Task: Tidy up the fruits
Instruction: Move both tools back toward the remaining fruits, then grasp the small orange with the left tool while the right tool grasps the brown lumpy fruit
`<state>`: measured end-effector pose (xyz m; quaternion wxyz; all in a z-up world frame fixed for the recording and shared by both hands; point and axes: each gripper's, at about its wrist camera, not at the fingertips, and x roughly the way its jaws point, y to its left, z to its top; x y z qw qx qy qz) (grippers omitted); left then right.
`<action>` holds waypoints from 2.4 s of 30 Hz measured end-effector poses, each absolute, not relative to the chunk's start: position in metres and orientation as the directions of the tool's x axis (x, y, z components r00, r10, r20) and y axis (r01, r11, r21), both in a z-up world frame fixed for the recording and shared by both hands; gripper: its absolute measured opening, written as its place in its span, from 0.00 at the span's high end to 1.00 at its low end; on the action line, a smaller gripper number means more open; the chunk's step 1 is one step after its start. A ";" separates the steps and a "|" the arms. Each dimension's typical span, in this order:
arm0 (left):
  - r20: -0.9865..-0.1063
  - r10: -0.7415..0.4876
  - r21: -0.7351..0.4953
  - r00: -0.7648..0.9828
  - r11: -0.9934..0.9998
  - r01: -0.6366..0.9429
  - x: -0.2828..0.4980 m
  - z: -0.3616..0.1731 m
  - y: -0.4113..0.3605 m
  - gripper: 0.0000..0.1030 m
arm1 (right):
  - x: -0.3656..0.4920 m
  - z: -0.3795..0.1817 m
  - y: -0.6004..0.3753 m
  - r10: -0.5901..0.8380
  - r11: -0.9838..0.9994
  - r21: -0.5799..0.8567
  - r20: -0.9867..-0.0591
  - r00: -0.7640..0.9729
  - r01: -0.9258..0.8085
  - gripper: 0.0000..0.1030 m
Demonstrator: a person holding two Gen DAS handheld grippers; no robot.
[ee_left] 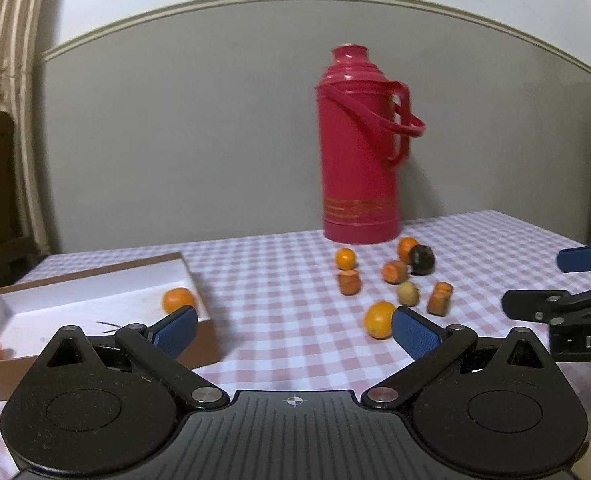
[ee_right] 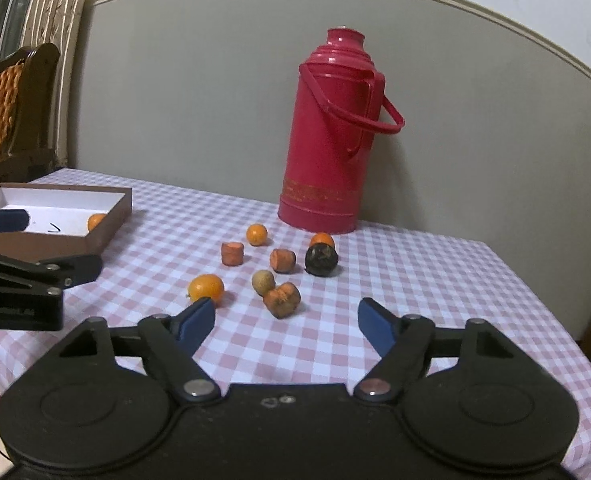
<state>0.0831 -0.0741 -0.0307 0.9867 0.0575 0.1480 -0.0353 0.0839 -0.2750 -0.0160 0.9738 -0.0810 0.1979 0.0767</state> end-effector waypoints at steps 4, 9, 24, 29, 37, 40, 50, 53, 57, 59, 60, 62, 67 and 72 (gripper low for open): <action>-0.336 -0.060 0.136 0.940 0.984 0.112 0.099 -0.037 -0.091 0.20 | 0.097 -0.021 -0.278 0.121 0.973 -0.129 -0.421 0.899 -0.192 0.40; -0.354 -0.069 0.123 0.933 0.985 0.120 0.112 -0.043 -0.100 0.23 | 0.115 -0.026 -0.282 0.127 0.974 -0.115 -0.439 0.889 -0.196 0.44; -0.475 -0.119 0.089 0.872 0.979 0.182 0.172 -0.060 -0.124 0.47 | 0.167 -0.045 -0.280 0.146 0.968 -0.100 -0.521 0.841 -0.230 0.59; -0.467 -0.111 0.108 0.877 0.977 0.181 0.184 -0.058 -0.129 0.47 | 0.182 -0.051 -0.281 0.158 0.965 -0.089 -0.551 0.819 -0.246 0.64; -0.469 -0.142 0.036 0.871 0.983 0.180 0.197 -0.055 -0.126 0.47 | 0.204 -0.050 -0.286 0.176 0.970 -0.046 -0.549 0.817 -0.240 0.68; -0.486 -0.156 0.045 0.860 0.978 0.203 0.195 -0.057 -0.131 0.47 | 0.205 -0.047 -0.292 0.177 0.973 -0.028 -0.548 0.818 -0.230 0.66; -0.544 -0.132 0.054 0.828 0.980 0.192 0.205 -0.064 -0.137 0.49 | 0.210 -0.051 -0.294 0.180 0.974 -0.011 -0.558 0.810 -0.224 0.68; -0.566 -0.130 0.040 0.814 0.982 0.184 0.208 -0.065 -0.134 0.60 | 0.215 -0.052 -0.290 0.193 0.972 -0.003 -0.564 0.803 -0.236 0.68; -0.576 -0.117 0.030 0.809 0.986 0.164 0.212 -0.067 -0.132 0.64 | 0.222 -0.055 -0.281 0.193 0.970 -0.009 -0.574 0.796 -0.242 0.68; -0.580 -0.123 0.024 0.805 0.986 0.168 0.216 -0.067 -0.132 0.67 | 0.224 -0.057 -0.280 0.197 0.970 0.001 -0.581 0.790 -0.242 0.68; -0.580 -0.122 0.028 0.805 0.985 0.169 0.217 -0.067 -0.133 0.67 | 0.226 -0.058 -0.280 0.195 0.971 0.000 -0.588 0.785 -0.241 0.68; -0.580 -0.122 0.030 0.806 0.985 0.171 0.218 -0.067 -0.133 0.68 | 0.226 -0.059 -0.280 0.189 0.972 0.001 -0.590 0.785 -0.234 0.74; -0.559 -0.129 0.023 0.819 0.985 0.171 0.215 -0.065 -0.131 0.69 | 0.225 -0.057 -0.280 0.182 0.974 -0.003 -0.585 0.791 -0.226 0.75; -0.529 -0.127 0.034 0.839 0.985 0.170 0.205 -0.058 -0.127 0.69 | 0.215 -0.049 -0.278 0.163 0.976 -0.034 -0.552 0.818 -0.217 0.75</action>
